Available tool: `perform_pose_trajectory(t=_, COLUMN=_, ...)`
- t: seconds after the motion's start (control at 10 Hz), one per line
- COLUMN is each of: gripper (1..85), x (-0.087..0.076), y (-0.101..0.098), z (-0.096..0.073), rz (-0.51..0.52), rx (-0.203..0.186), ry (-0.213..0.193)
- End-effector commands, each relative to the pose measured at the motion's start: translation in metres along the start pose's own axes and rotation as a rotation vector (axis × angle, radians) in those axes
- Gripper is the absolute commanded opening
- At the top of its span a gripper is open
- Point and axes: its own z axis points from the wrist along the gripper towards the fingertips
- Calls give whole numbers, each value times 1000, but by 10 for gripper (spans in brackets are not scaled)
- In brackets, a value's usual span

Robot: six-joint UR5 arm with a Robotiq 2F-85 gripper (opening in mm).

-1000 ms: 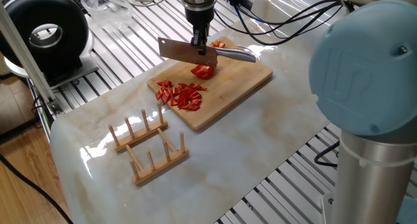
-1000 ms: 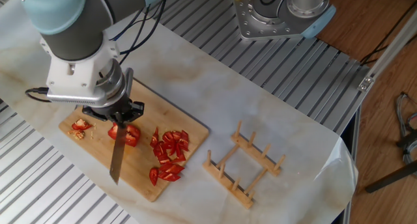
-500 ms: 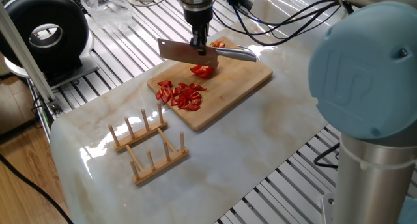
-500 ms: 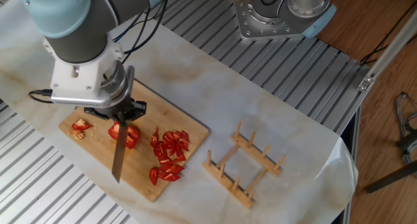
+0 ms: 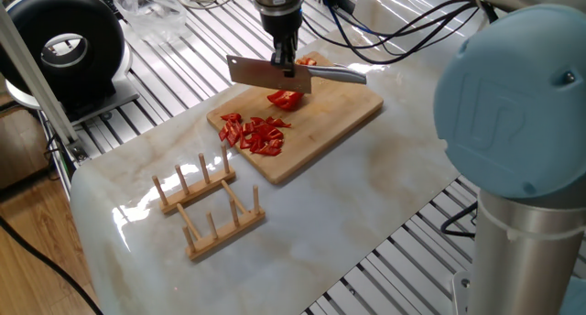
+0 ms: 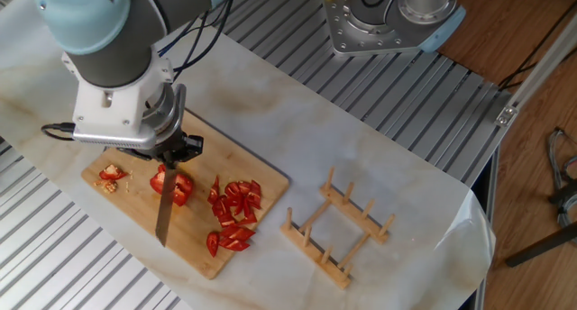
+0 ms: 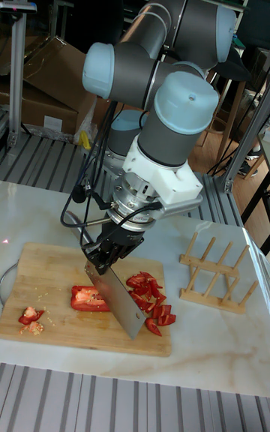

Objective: Chop the chili peppers

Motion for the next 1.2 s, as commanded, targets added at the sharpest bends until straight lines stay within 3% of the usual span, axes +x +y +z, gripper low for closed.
perform_pose_trajectory(t=0.0, gripper=13, x=9, y=-4, z=2, rz=10, rx=-7, ry=33)
perform_pose_trajectory(t=0.1, gripper=13, x=9, y=-3, z=4, rz=15, rx=-19, ry=39)
perform_pose_trajectory(t=0.3, gripper=13, x=3, y=2, z=13, rz=28, rx=-81, ry=37)
perform_pose_trajectory(t=0.4, gripper=13, x=-1, y=2, z=16, rz=30, rx=-86, ry=29)
perform_pose_trajectory(t=0.5, gripper=13, x=-4, y=2, z=15, rz=41, rx=-79, ry=25)
perform_pose_trajectory(t=0.6, gripper=13, x=-1, y=-5, z=13, rz=27, rx=-40, ry=34)
perform_pose_trajectory(t=0.7, gripper=13, x=1, y=-4, z=11, rz=27, rx=-30, ry=39)
perform_pose_trajectory(t=0.9, gripper=13, x=3, y=-4, z=11, rz=21, rx=-27, ry=41)
perform_pose_trajectory(t=1.1, gripper=13, x=-2, y=2, z=12, rz=13, rx=-58, ry=28)
